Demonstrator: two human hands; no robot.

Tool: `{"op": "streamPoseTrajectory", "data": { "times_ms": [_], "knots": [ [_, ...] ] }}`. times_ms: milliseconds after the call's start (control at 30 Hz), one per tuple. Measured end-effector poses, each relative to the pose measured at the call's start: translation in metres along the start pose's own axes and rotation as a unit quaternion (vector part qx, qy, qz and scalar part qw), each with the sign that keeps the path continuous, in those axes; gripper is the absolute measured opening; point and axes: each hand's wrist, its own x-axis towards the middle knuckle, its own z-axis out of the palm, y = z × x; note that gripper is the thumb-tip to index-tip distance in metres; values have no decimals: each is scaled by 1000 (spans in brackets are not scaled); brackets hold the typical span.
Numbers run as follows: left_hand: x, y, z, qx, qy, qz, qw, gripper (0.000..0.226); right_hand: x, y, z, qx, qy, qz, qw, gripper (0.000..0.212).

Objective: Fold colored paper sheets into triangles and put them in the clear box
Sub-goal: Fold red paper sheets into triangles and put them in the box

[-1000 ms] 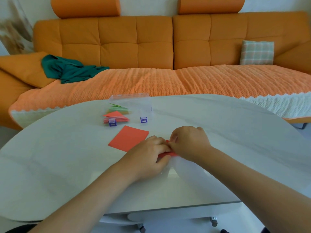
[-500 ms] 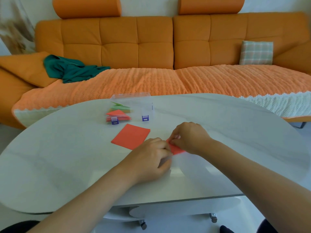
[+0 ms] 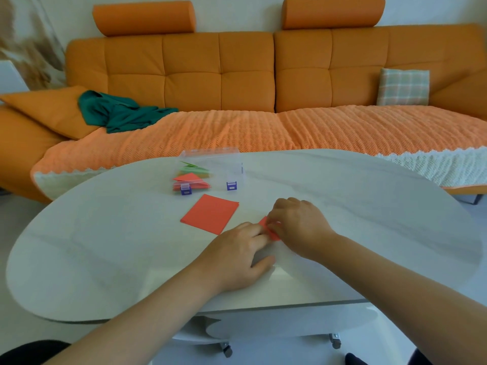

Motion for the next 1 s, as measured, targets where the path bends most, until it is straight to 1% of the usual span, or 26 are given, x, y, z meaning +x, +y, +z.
{"op": "streamPoseTrajectory", "data": {
  "times_ms": [67,133,200,267,333,400,500,667,800,900,1000],
  "knots": [
    [0,1,-1,-3,-11,-7,1000,52,-10,1,3,-21,52,-46,997,15],
    [-2,2,-1,-7,-10,-5,1000,50,-20,3,2,-36,74,-78,993,15],
    [-3,2,0,-6,-7,2,1000,46,-30,7,0,-25,70,-92,993,20],
    [-4,1,0,-3,-6,3,1000,44,-40,9,-3,-8,55,-95,994,31],
    [-4,2,0,0,-6,1,1000,42,-47,9,-5,-1,42,-85,995,37],
    [-3,4,-1,3,-6,1,1000,41,-50,8,-4,-2,34,-72,997,39],
    [-3,5,-2,19,1,-10,1000,45,-53,6,-1,-5,42,-54,998,39],
    [-12,-3,-5,45,37,-35,998,44,-53,3,1,12,47,-38,998,35],
    [-20,-5,-7,56,53,-74,994,49,-53,3,2,38,50,-29,998,36],
    [-29,-10,-11,64,51,-99,992,39,-54,1,3,52,60,-26,997,36],
    [-36,-11,-14,70,50,-97,992,30,-54,-1,3,63,67,-23,995,35]
  ]
}}
